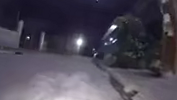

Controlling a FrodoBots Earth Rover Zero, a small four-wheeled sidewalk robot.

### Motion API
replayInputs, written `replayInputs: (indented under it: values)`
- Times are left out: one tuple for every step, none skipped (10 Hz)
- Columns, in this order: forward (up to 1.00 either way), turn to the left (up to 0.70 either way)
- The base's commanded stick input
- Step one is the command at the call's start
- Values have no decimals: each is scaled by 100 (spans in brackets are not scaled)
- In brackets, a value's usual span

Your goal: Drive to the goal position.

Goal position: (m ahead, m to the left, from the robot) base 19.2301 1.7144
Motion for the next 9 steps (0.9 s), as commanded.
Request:
replayInputs:
  values:
    - [70,0]
    - [70,0]
    - [70,0]
    - [70,0]
    - [70,0]
    - [70,-18]
    - [70,-34]
    - [70,-35]
    - [70,-35]
